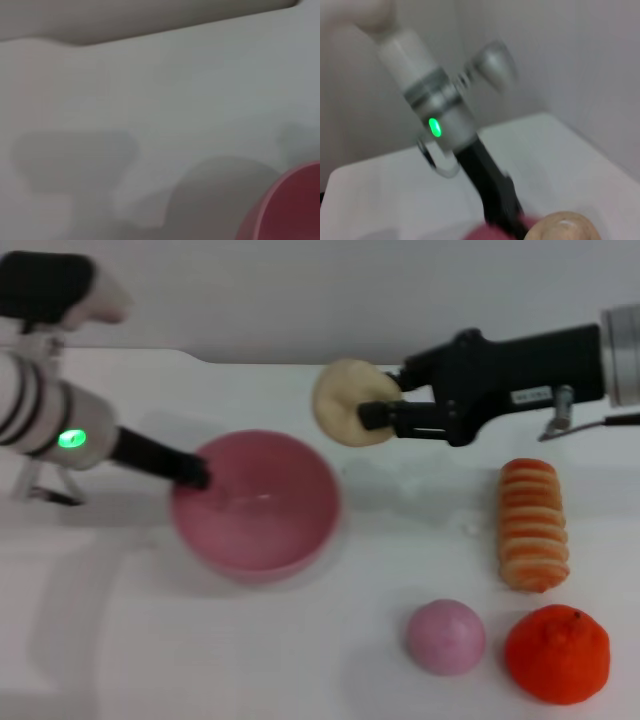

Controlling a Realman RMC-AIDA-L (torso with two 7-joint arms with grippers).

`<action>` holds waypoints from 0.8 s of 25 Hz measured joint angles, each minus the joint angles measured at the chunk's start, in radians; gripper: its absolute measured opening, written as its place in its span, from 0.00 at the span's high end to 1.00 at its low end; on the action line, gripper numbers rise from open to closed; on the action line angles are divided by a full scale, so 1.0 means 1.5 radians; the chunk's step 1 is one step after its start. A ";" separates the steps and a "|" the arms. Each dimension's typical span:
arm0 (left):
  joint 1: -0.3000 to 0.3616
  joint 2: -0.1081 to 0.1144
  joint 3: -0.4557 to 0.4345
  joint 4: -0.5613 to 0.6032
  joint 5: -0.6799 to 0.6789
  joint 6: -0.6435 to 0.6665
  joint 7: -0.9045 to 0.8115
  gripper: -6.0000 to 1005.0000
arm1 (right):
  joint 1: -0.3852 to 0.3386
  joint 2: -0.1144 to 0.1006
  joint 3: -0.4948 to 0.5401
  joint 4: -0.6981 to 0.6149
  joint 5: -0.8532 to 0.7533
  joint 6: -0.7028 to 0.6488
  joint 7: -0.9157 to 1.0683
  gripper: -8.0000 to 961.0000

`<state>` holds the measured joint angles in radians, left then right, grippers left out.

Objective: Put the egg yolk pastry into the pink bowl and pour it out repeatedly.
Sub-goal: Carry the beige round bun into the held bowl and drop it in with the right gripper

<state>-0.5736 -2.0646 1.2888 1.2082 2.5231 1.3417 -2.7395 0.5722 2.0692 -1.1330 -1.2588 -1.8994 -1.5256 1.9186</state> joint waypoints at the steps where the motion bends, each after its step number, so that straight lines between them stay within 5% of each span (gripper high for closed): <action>1: -0.008 0.000 0.017 -0.009 -0.022 -0.016 0.000 1.00 | 0.008 0.000 -0.006 -0.006 0.002 0.000 0.000 0.62; 8: -0.037 -0.002 0.070 -0.021 -0.093 -0.058 0.000 1.00 | 0.066 0.003 -0.102 0.027 -0.089 0.013 0.024 0.69; 16: -0.034 0.001 0.067 -0.022 -0.103 -0.074 0.000 0.99 | 0.056 0.006 -0.136 0.011 -0.153 0.041 0.063 0.72; 20: -0.032 0.001 0.067 -0.023 -0.103 -0.080 0.000 0.99 | 0.046 0.006 -0.108 0.003 -0.149 0.045 0.063 0.58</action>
<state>-0.6221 -2.0630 1.3887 1.1742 2.3683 1.2221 -2.7388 0.6415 2.0781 -1.2946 -1.2545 -2.1226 -1.4585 2.0137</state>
